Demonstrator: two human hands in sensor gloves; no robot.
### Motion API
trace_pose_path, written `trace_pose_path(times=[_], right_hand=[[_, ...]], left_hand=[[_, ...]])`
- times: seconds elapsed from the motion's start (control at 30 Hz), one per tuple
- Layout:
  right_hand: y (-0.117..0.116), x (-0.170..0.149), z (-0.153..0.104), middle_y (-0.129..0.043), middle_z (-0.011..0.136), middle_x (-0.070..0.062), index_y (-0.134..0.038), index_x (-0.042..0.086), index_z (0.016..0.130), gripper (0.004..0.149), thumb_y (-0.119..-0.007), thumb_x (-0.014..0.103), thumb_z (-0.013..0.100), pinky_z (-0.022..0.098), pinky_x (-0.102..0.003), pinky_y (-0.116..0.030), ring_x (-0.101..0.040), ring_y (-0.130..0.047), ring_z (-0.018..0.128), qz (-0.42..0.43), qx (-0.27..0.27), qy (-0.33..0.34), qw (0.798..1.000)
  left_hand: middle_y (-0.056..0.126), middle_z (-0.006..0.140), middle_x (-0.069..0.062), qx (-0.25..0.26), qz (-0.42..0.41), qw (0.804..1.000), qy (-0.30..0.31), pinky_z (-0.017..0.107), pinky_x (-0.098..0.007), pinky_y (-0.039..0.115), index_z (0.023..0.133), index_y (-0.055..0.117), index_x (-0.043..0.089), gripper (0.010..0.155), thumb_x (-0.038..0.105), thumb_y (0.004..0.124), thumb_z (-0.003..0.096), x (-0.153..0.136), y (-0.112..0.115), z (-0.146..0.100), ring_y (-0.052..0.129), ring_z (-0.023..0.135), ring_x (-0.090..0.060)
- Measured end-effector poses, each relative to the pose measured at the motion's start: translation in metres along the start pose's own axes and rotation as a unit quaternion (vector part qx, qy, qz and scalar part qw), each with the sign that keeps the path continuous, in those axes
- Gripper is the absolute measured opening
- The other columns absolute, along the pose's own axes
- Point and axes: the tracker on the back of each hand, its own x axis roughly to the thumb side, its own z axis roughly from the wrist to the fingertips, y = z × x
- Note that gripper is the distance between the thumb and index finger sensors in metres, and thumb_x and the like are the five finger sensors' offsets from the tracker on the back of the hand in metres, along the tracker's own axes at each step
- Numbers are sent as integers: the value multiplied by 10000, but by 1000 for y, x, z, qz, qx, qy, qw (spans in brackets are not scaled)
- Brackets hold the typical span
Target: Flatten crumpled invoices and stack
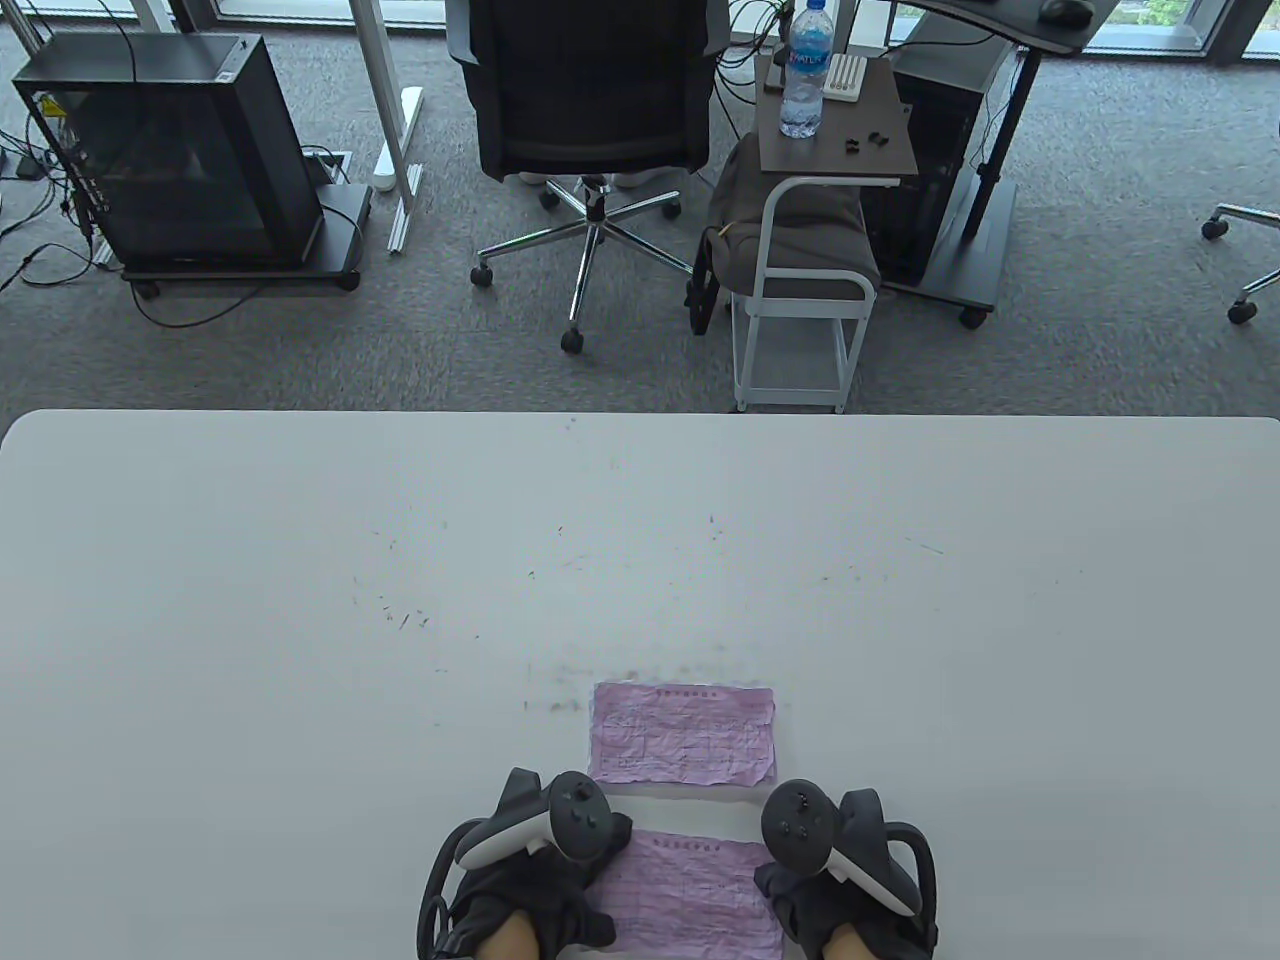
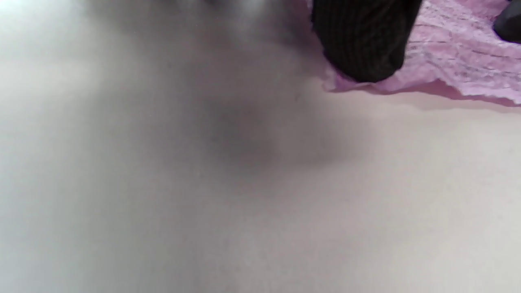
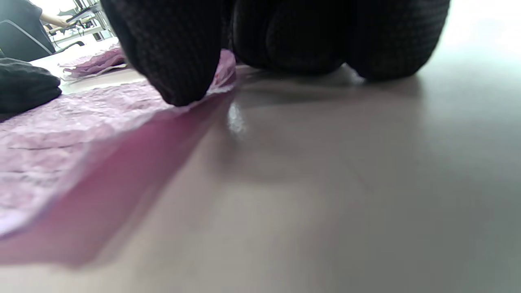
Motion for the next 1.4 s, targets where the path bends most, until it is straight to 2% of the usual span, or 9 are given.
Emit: trace_pose_path(times=[0.4,0.57,0.7,0.87,0.93,1.03,1.2,1.3,1.4], right_hand=[[1,0,-1,-875,595,-61,-785,182,815,403,-879,331,452,381,-462,-827,-225,-862,460,16,-31,-12,999],[10,-7,-5,-640,923,-260,-770,169,829,394,-856,311,473,468,-521,-788,-408,-747,723,120,-18,10,993],[15,-8,-6,-560,974,-394,-716,132,853,402,-819,281,494,498,-567,-768,-521,-713,772,238,-19,52,970],[15,0,-4,-760,891,-314,-636,145,882,417,-780,263,509,437,-584,-831,-462,-884,675,293,-31,85,952],[16,4,-5,-881,781,-218,-631,149,884,422,-781,255,504,372,-522,-897,-360,-991,549,282,-36,99,954],[24,13,-11,-938,646,-123,-651,146,876,425,-794,242,487,283,-424,-931,-238,-1019,398,240,-93,128,958],[41,28,-25,-928,612,-94,-649,184,896,413,-763,252,505,265,-391,-908,-187,-982,351,120,-171,190,959],[53,33,-36,-952,570,-74,-691,198,884,404,-789,276,500,243,-373,-915,-163,-989,314,93,-216,213,948],[63,31,-45,-968,535,-67,-721,172,873,405,-809,288,495,221,-361,-918,-151,-992,282,153,-238,224,933]], left_hand=[[-156,1011,-118,1,-1,1000,0,615,-716,164,1062,169,387,852,420,819,512,0,0,0,-148,884,-571],[-164,1008,-114,1,2,1000,2,615,-711,160,1062,150,379,855,443,808,520,-1,1,0,-156,884,-567],[-178,998,-118,-1,1,1000,3,606,-718,141,1061,125,367,862,468,794,526,0,2,0,-171,871,-572],[-191,991,-127,-1,11,1000,0,604,-723,141,1057,76,335,873,503,758,538,2,2,1,-174,865,-581],[-188,991,-131,0,13,1000,0,603,-725,144,1058,74,325,874,506,753,539,2,2,1,-169,865,-584],[-185,993,-130,2,12,1000,1,602,-725,145,1059,75,323,876,506,755,537,2,2,1,-167,866,-585],[-163,1006,-134,7,-5,1000,8,610,-721,156,1074,87,270,902,501,770,533,0,-1,-1,-148,881,-581],[-130,1021,-164,47,-56,996,40,626,-729,203,1097,114,206,916,500,772,531,-5,-8,-9,-71,916,-606],[-83,1040,-188,101,-132,983,76,664,-712,312,1102,133,176,925,504,776,524,-12,-17,-20,55,967,-615]])
